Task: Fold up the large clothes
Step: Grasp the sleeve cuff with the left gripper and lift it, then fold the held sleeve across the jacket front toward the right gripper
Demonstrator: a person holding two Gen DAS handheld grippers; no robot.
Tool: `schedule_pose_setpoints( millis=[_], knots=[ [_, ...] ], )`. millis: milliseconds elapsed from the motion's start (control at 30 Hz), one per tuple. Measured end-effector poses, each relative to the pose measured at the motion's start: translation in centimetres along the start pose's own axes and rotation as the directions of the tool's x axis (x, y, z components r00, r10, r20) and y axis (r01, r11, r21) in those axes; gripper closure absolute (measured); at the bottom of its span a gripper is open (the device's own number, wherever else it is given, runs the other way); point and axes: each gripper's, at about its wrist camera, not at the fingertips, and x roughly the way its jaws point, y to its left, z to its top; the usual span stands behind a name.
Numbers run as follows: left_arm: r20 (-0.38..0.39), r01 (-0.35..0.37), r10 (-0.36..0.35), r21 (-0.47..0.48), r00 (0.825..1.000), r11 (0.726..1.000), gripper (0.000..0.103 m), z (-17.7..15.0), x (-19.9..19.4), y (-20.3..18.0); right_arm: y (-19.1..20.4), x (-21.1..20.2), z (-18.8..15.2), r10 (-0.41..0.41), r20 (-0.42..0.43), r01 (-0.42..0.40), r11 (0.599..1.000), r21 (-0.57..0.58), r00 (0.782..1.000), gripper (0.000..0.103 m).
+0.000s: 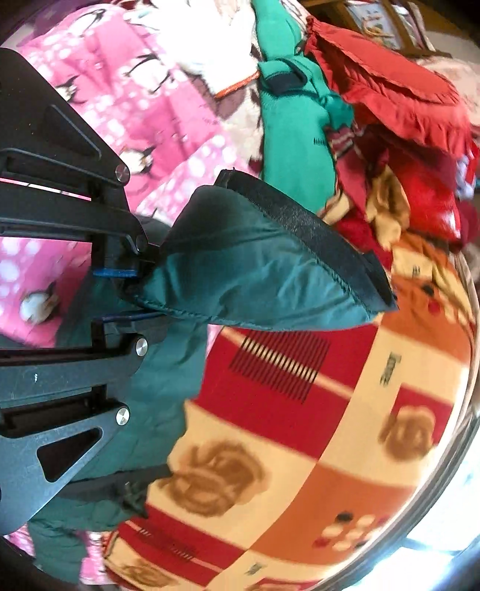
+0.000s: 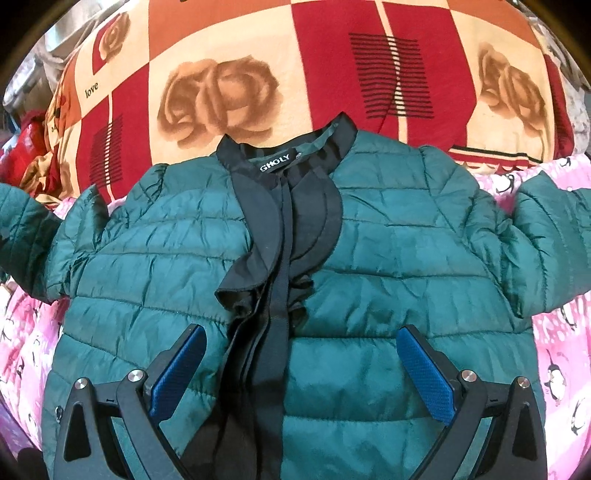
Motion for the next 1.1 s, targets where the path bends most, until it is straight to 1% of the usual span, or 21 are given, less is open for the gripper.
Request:
schedule_pose_setpoints(
  millis=[200, 267, 333, 433, 533, 800, 1100],
  knots=[
    [-0.047, 0.038, -0.036, 0.046, 0.998, 0.998, 0.090, -3.4, -0.2, -3.9, -1.1, -1.1, -0.3, 0.002, 0.020, -0.003, 1.000, 0.024, 1.000, 0.000],
    [-0.058, 0.042, -0.037, 0.087, 0.998, 0.995, 0.090, -4.6, -0.1, -5.3, -1.5, -1.2, -0.4, 0.000, 0.022, 0.000, 0.999, 0.034, 1.000, 0.000],
    [-0.060, 0.040, -0.031, 0.148, 0.998, 0.988, 0.090, -5.9, 0.1, -7.0, -1.8, -1.1, -0.6, 0.000, 0.019, -0.001, 0.999, 0.043, 1.000, 0.000],
    [-0.065, 0.040, -0.028, 0.205, 0.998, 0.978, 0.090, -7.2, 0.5, -8.6, -2.0, -1.2, -0.8, -0.003, 0.028, 0.002, 0.999, 0.037, 1.000, 0.000],
    [-0.080, 0.048, -0.029, 0.237, 0.996, 0.970, 0.090, -8.0, 1.0, -9.4, -2.0, -1.0, -1.0, -0.006, 0.020, 0.006, 0.999, 0.035, 1.000, 0.000],
    [-0.092, 0.048, -0.022, 0.292, 0.996, 0.955, 0.090, -9.8, 1.3, -10.8, -2.4, -0.9, -1.3, -0.011, 0.013, 0.011, 0.999, 0.042, 1.000, 0.000],
    [-0.106, 0.089, -0.054, 0.359, 0.993, 0.929, 0.090, -11.4, 0.3, -13.4, -3.7, -1.2, -1.4, -0.022, 0.011, 0.021, 0.997, 0.068, 1.000, 0.000]
  ],
)
